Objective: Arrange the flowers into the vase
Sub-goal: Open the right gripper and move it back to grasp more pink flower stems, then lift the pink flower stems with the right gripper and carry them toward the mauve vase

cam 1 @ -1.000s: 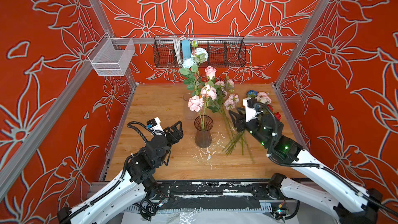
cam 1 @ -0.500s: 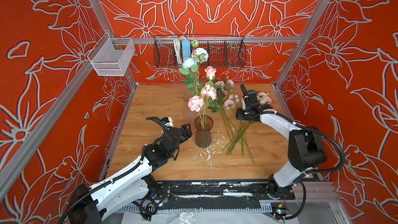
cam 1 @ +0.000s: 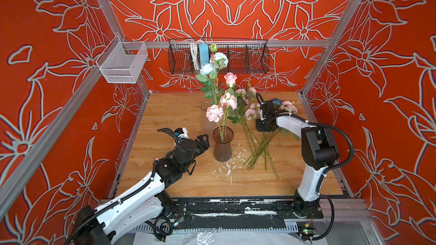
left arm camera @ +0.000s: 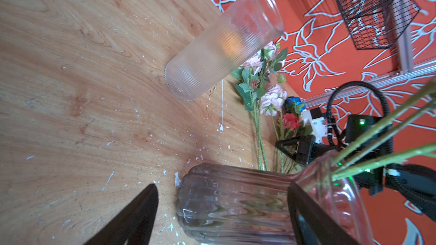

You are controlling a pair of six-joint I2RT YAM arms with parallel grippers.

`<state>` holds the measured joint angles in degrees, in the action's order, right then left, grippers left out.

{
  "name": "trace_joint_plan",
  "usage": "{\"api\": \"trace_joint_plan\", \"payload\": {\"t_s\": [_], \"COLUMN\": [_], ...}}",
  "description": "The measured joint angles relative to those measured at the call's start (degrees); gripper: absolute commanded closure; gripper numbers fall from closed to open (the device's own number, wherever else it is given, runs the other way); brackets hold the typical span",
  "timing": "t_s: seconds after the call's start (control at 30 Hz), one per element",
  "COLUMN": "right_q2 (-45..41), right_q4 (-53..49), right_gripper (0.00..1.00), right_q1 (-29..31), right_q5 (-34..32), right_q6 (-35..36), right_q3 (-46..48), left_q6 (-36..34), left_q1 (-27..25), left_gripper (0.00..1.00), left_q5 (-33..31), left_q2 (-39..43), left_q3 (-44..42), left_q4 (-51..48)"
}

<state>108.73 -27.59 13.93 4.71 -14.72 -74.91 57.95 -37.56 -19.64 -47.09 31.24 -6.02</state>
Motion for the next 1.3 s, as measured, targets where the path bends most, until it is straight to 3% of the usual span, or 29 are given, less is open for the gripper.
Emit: {"api": "trace_joint_plan", "payload": {"t_s": [0.17, 0.33, 0.6, 0.8, 1.0, 1.3], "right_q2": [-1.36, -9.92, -33.88, -55.41, -63.95, -53.13], "right_q4": [0.22, 1.68, 15.32, 25.07, 33.64, 45.66], "right_gripper": [0.96, 0.98, 1.0, 1.0, 1.0, 1.0], "right_q1": [0.0, 0.0, 0.02, 2.21, 8.17, 21.55], "right_q5": [2.25, 3.93, 9.18, 8.13, 4.79, 3.3], "right_q6": [-0.79, -2.4, -9.35, -13.0, -11.91, -2.32], "right_q3": [0.31, 4.09, 23.63, 38.18, 32.3, 11.02], "left_q6": [-0.07, -0.5, -1.31, 0.13, 1.79, 3.02], "left_q1": [0.28, 0.48, 0.5, 0.5, 0.61, 0.81], "left_gripper": [0.14, 0.14, 0.14, 0.14, 0.14, 0.14], "left_q5": [-0.31, -1.09, -1.31, -1.27, -1.29, -0.63], "left_q2": [4.55, 9.7, 16.94, 19.82, 19.19, 17.59], "left_q3": [-0.94, -2.75, -8.59, -15.21, -16.59, -16.0], "left_q4": [-1.01, -1.36, -0.35, 1.92, 3.96, 5.25]}}
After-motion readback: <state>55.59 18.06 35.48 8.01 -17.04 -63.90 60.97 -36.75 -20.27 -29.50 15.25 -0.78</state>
